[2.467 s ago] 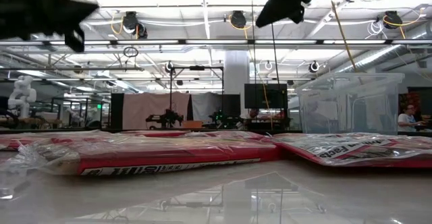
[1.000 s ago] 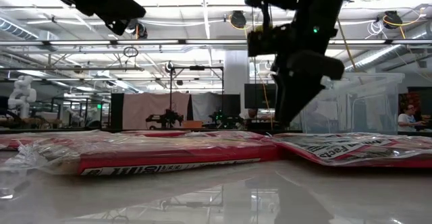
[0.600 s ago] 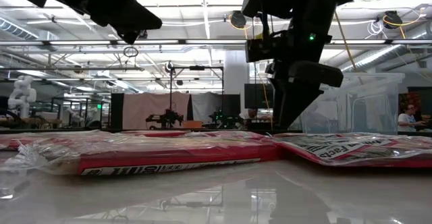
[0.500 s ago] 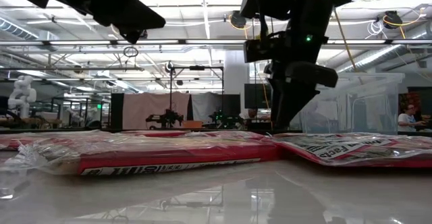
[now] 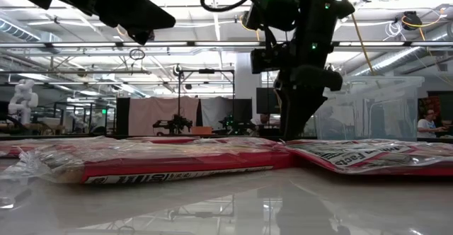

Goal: Sort popcorn bags into baskets
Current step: Put the red popcorn bag into the transparent container

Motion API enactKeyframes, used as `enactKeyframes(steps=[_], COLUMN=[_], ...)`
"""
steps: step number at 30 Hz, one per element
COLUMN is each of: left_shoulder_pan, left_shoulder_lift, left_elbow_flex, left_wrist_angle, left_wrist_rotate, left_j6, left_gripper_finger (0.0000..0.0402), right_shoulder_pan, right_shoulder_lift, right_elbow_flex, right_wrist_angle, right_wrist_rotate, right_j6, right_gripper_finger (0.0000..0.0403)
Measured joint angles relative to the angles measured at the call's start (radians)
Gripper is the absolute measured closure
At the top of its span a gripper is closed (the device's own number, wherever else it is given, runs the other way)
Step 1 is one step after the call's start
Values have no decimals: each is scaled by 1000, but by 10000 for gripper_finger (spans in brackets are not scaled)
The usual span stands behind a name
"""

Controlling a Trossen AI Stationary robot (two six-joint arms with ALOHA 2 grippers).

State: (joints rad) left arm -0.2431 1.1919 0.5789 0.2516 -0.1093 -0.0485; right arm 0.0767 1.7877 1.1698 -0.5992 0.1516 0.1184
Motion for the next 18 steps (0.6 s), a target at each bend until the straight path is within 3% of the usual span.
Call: enactKeyframes(steps=[10,14,18], left_shoulder_pan=[-7,-6,-6], left_shoulder_lift=[0,0,0], left_elbow_flex=[0,0,0], left_wrist_angle=[1,9,14], left_wrist_rotate=[2,1,1], left_j6=[10,10,9], left_gripper_finger=[396,396,396], right_shoulder_pan=[-6,-10,-16], right_shoulder_lift=[15,22,22], right_elbow_flex=[0,-29,-73], right_wrist_angle=[-3,44,71], right_wrist_rotate=[-6,-75,-73], right_j6=[18,29,52], right_gripper_finger=[228,252,303])
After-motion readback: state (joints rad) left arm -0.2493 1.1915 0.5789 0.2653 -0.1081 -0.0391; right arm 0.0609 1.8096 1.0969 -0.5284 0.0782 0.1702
